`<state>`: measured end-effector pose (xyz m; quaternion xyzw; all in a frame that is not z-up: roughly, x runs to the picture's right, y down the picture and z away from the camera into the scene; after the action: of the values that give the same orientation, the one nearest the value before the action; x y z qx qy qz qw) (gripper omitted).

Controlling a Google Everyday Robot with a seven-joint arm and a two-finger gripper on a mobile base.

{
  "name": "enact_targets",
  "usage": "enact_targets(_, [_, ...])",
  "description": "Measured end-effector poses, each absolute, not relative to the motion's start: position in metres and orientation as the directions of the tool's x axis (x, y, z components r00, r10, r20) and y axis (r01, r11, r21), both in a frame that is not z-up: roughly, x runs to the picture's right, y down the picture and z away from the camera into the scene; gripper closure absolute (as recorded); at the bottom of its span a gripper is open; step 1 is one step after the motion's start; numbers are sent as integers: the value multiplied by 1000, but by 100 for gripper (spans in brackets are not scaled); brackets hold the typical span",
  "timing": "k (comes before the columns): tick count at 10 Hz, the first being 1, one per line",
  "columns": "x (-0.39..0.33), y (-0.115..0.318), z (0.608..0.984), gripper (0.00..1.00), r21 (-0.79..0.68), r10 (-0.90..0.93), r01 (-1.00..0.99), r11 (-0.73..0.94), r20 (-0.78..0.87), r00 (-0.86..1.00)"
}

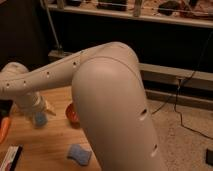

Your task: Place the pepper on the white sponge

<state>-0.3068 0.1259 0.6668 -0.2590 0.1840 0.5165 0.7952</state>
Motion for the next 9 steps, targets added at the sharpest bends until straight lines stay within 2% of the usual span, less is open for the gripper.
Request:
enact_targets(5, [-353, 136, 667, 35, -239, 710, -906, 350, -563, 423])
enact_targets(9, [-406, 141, 649, 35, -262, 707, -891, 370, -543, 453])
